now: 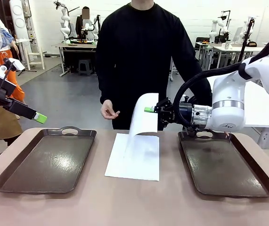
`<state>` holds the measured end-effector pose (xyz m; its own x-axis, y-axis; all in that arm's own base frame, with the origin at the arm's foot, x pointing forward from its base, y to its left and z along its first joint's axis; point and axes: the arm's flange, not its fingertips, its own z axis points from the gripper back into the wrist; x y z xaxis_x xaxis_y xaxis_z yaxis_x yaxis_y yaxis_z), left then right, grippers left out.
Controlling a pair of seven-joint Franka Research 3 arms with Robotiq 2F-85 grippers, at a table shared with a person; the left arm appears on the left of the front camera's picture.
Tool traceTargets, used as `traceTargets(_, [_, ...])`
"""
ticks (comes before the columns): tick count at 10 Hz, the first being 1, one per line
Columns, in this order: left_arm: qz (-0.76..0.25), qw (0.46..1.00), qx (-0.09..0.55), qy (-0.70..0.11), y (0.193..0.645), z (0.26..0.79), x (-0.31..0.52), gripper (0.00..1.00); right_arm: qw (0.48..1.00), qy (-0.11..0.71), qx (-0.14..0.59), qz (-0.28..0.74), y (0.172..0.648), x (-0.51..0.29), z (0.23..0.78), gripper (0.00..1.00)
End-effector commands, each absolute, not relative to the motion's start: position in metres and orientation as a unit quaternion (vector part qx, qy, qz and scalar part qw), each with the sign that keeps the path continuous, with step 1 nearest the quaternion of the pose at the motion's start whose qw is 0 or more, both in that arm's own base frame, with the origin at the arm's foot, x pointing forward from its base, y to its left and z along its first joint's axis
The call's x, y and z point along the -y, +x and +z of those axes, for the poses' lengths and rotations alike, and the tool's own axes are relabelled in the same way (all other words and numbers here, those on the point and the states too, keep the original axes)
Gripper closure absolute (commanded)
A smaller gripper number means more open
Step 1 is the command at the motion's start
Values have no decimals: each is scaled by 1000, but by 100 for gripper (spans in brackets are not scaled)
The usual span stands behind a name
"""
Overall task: Sort the A4 documents.
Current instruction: Receive the A4 Paper, then place the A4 Paper in the designated Handle tray.
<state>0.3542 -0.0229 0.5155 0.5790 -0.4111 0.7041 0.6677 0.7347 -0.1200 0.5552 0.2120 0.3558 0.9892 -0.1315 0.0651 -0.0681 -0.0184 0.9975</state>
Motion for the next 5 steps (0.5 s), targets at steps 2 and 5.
traceTargets(2, [-314,865,339,-196,355,514,20,0,696,713,73,-32,556,-213,355,100])
traceTargets(5, [-314,865,339,-196,355,514,20,0,696,713,73,-32,556,-213,355,100])
